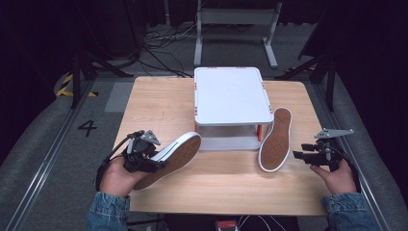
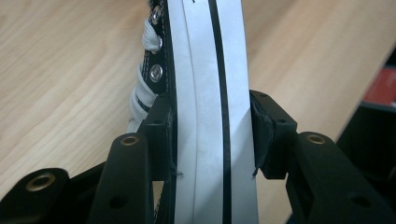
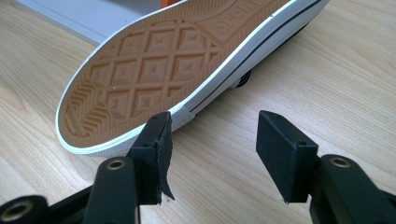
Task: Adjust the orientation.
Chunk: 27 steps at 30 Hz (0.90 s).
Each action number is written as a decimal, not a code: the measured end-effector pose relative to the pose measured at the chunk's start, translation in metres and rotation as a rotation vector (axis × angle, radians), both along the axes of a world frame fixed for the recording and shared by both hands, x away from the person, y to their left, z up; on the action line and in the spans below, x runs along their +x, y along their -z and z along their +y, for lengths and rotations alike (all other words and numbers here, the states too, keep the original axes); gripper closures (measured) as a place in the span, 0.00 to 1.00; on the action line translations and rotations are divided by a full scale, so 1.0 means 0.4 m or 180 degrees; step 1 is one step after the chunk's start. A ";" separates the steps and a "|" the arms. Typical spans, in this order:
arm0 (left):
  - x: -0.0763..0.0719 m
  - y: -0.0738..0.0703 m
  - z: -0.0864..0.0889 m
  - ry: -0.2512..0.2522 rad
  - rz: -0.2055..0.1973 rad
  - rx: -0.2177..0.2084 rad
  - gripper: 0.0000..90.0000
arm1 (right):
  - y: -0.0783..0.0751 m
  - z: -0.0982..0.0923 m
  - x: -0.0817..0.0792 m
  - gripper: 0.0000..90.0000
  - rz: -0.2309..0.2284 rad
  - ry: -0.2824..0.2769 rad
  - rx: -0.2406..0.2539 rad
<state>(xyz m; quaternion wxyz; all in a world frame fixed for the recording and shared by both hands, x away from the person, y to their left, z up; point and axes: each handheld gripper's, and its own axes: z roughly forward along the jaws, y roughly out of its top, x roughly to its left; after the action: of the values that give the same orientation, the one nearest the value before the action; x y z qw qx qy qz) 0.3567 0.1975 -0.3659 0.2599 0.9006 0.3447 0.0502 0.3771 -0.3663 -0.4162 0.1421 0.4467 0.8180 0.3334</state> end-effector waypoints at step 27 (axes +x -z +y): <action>0.141 0.096 -0.018 -0.1274 0.0048 0.0627 0.57 | 0.014 -0.001 -0.001 0.52 0.0046 -0.0012 -0.0018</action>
<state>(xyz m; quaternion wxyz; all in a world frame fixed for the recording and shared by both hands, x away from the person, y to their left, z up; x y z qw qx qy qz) 0.4129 0.1904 -0.4044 0.1530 0.8356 0.5120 0.1275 0.3768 -0.3666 -0.4218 0.1368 0.4471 0.8208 0.3280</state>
